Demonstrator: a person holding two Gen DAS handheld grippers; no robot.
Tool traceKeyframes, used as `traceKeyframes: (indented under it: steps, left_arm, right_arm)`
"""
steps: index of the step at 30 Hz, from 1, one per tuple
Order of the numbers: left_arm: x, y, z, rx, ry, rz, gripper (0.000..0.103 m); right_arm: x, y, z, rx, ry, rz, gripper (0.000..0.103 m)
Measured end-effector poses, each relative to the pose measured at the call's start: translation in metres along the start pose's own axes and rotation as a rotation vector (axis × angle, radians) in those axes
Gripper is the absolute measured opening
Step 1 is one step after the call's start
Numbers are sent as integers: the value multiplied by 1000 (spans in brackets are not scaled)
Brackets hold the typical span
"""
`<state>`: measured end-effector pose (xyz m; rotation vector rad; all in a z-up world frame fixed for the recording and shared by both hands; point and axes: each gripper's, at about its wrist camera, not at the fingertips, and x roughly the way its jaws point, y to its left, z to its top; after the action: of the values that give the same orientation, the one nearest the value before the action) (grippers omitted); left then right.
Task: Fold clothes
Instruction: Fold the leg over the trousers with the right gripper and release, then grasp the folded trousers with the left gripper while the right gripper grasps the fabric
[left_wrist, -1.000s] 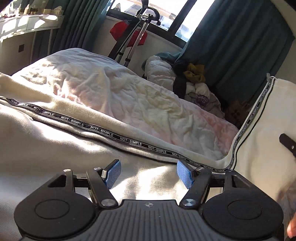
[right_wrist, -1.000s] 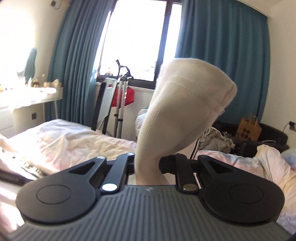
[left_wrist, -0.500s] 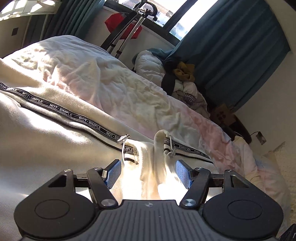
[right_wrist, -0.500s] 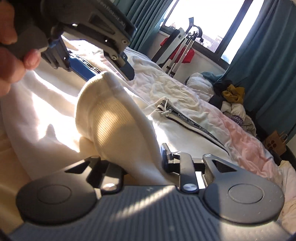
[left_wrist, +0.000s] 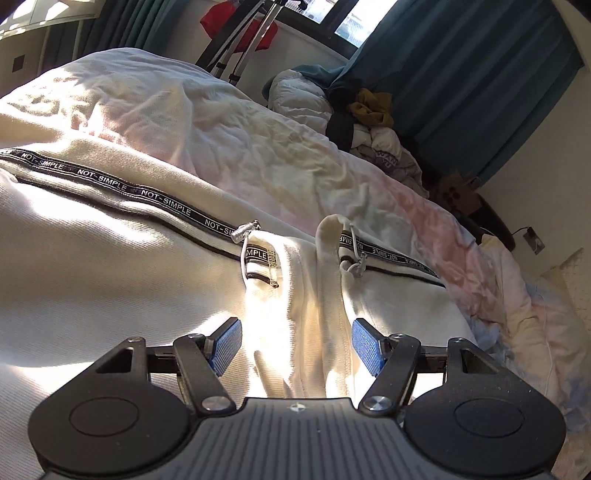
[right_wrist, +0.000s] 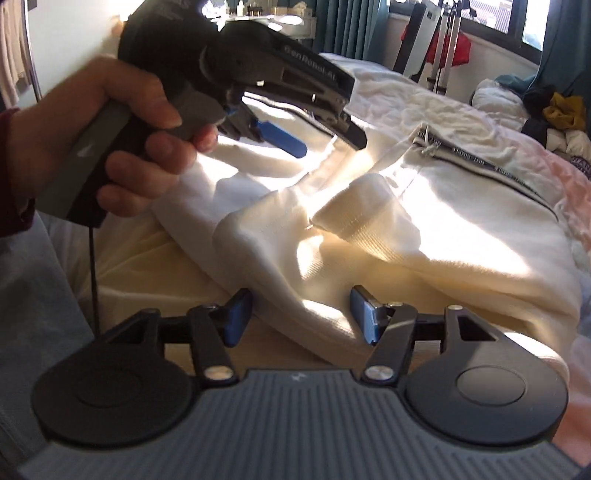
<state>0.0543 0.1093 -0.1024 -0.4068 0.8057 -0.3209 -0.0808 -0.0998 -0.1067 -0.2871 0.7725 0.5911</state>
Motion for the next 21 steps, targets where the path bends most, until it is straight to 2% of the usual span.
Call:
traceKeyframes:
  steps: [3, 6, 10, 14, 21]
  left_arm:
    - [6, -1, -1, 14, 4, 11, 67]
    - [5, -3, -1, 14, -6, 7, 67]
    - [-10, -11, -1, 28, -35, -55, 67]
    - [-30, -26, -4, 69, -62, -163, 67]
    - [-28, -51, -22, 158, 30, -258, 65]
  right_arm:
    - [-6, -8, 1, 83, -23, 32, 63]
    - [-23, -27, 2, 234, -86, 98, 61]
    - [-51, -54, 4, 389, -187, 120, 61]
    - [-83, -70, 2, 393, -244, -54, 61]
    - [-54, -95, -3, 300, -70, -297, 61]
